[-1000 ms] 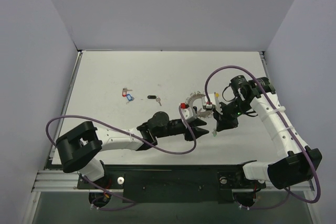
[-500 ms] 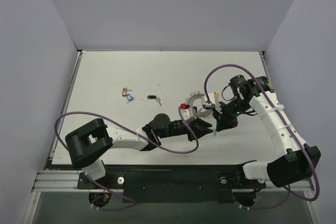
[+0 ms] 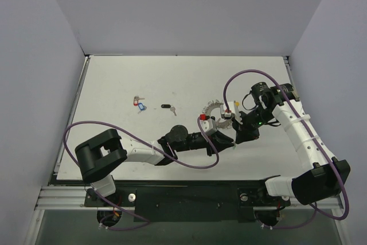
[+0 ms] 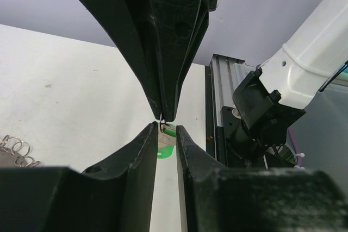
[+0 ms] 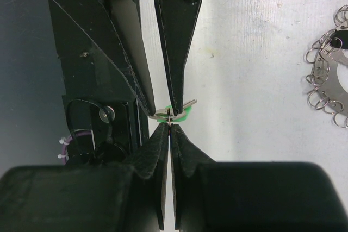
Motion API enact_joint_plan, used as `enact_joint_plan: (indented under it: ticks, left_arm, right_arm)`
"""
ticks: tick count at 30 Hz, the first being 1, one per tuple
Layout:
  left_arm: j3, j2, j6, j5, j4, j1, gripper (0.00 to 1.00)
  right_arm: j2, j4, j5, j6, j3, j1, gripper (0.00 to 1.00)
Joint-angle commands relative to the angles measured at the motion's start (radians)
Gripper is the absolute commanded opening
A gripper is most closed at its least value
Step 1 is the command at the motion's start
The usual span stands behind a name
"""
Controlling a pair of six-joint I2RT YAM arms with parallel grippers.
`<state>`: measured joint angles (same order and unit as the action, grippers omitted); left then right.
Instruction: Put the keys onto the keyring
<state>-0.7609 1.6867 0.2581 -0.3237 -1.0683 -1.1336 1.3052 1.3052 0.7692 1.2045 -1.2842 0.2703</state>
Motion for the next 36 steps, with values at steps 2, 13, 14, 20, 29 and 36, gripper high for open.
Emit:
enact_joint_plan:
  ticks: [2, 13, 14, 20, 29, 36]
  left_arm:
    - [-0.044, 0.004, 0.007, -0.017, -0.071, -0.005, 0.27]
    - [-0.049, -0.001, 0.006, -0.011, -0.058, -0.005, 0.0]
    - [-0.045, -0.001, 0.007, -0.011, -0.058, -0.005, 0.0]
    - [0.009, -0.033, 0.032, 0.046, -0.136, -0.003, 0.0]
    - [0.149, -0.062, 0.115, 0.095, -0.434, 0.014, 0.0]
    - [0.172, -0.039, 0.153, 0.072, -0.578, 0.02, 0.0]
  right_arm:
    - [-0.006, 0.164, 0.035, 0.013, -0.009, 0.006, 0.0]
    - [-0.012, 0.173, 0.051, 0.033, 0.002, 0.006, 0.0]
    - [-0.017, 0.175, 0.054, 0.035, 0.005, 0.006, 0.0]
    - [-0.049, 0.166, 0.073, 0.046, 0.025, 0.0, 0.11]
    - [-0.099, 0.267, 0.194, 0.274, 0.042, -0.109, 0.34]
    - [-0.162, 0.246, 0.324, 0.449, 0.1, -0.144, 0.4]
